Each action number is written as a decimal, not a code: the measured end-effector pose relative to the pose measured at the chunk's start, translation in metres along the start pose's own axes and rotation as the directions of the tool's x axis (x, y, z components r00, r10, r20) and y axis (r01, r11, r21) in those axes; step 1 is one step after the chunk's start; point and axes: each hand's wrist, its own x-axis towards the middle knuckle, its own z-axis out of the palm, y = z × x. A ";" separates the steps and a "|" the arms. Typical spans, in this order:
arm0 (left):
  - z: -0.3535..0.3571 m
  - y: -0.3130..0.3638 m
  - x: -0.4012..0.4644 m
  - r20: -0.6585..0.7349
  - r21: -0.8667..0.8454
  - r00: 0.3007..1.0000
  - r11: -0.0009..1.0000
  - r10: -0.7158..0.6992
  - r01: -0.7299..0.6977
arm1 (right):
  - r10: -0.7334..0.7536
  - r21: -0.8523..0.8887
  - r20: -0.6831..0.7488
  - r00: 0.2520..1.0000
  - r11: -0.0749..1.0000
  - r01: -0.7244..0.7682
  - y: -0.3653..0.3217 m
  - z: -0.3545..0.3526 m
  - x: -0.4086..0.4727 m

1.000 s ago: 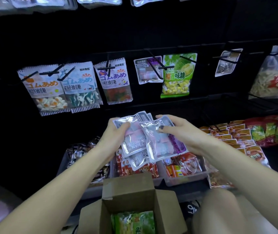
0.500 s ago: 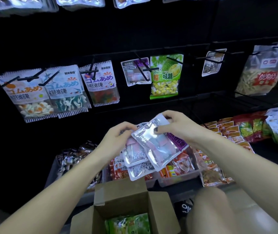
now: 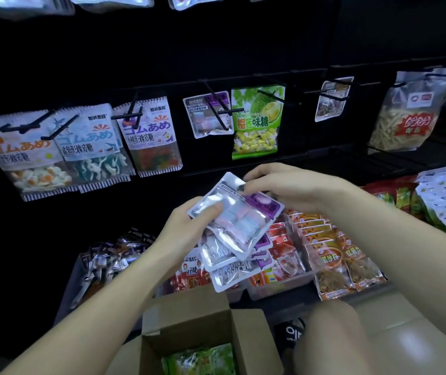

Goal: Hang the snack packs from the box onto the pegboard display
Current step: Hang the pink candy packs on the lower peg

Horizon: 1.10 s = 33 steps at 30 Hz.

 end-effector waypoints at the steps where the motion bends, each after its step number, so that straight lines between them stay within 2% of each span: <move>1: -0.002 0.000 0.001 -0.029 -0.010 1.000 1.000 0.005 -0.005 | 0.027 0.052 0.025 0.999 0.998 -0.028 0.003 -0.004 -0.003; 5: -0.007 -0.002 0.006 -0.102 -0.005 0.994 0.999 0.035 -0.036 | 0.049 0.187 0.060 0.997 0.980 -0.059 0.021 -0.005 -0.010; 8: -0.002 -0.001 0.008 -0.100 -0.002 0.993 0.998 0.064 -0.064 | 0.008 0.242 -0.085 0.996 0.970 0.012 0.034 0.009 -0.002; 11: 0.003 0.002 0.011 -0.088 -0.036 0.993 0.996 0.077 -0.081 | 0.012 0.364 -0.275 0.961 0.927 0.092 0.042 0.020 0.010; 13: 0.004 0.005 0.014 -0.076 -0.066 0.994 0.994 0.084 -0.089 | 0.002 0.437 -0.314 0.949 0.888 0.142 0.043 0.024 0.015; 19: 0.001 0.010 0.021 -0.053 -0.025 0.990 0.991 0.132 -0.133 | -0.174 0.348 -0.350 0.921 0.888 0.300 0.032 0.029 0.021; 23: -0.009 0.010 0.027 -0.099 0.127 0.980 0.979 0.174 -0.161 | -0.259 0.369 -0.380 0.888 0.837 0.403 0.020 0.018 0.030; 27: -0.016 0.016 0.032 -0.103 0.137 0.979 0.977 0.178 -0.164 | -0.247 0.401 -0.343 0.906 0.834 0.379 0.013 0.013 0.040; 33: -0.022 0.022 0.044 -0.063 0.265 0.977 0.947 0.205 -0.182 | -0.222 0.404 -0.401 0.889 0.827 0.390 0.009 0.010 0.050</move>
